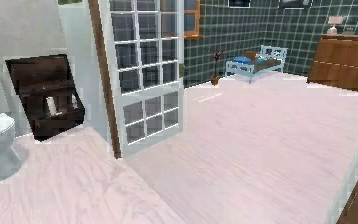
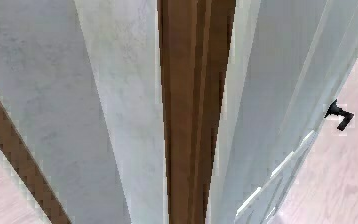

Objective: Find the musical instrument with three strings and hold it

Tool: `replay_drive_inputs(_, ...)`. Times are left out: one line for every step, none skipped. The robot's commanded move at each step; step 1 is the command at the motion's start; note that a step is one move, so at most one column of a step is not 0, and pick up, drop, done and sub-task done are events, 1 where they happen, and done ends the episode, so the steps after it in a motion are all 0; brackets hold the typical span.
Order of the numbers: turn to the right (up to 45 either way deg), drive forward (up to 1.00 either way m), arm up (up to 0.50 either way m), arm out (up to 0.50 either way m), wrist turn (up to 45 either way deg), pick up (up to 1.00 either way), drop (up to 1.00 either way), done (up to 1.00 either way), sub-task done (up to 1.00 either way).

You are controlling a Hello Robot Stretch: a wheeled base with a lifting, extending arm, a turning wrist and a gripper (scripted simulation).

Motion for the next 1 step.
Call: replay_drive_inputs(-3.0,0.00,0.00,0.00,0.0,0.00,0.00,0.00,0.00)
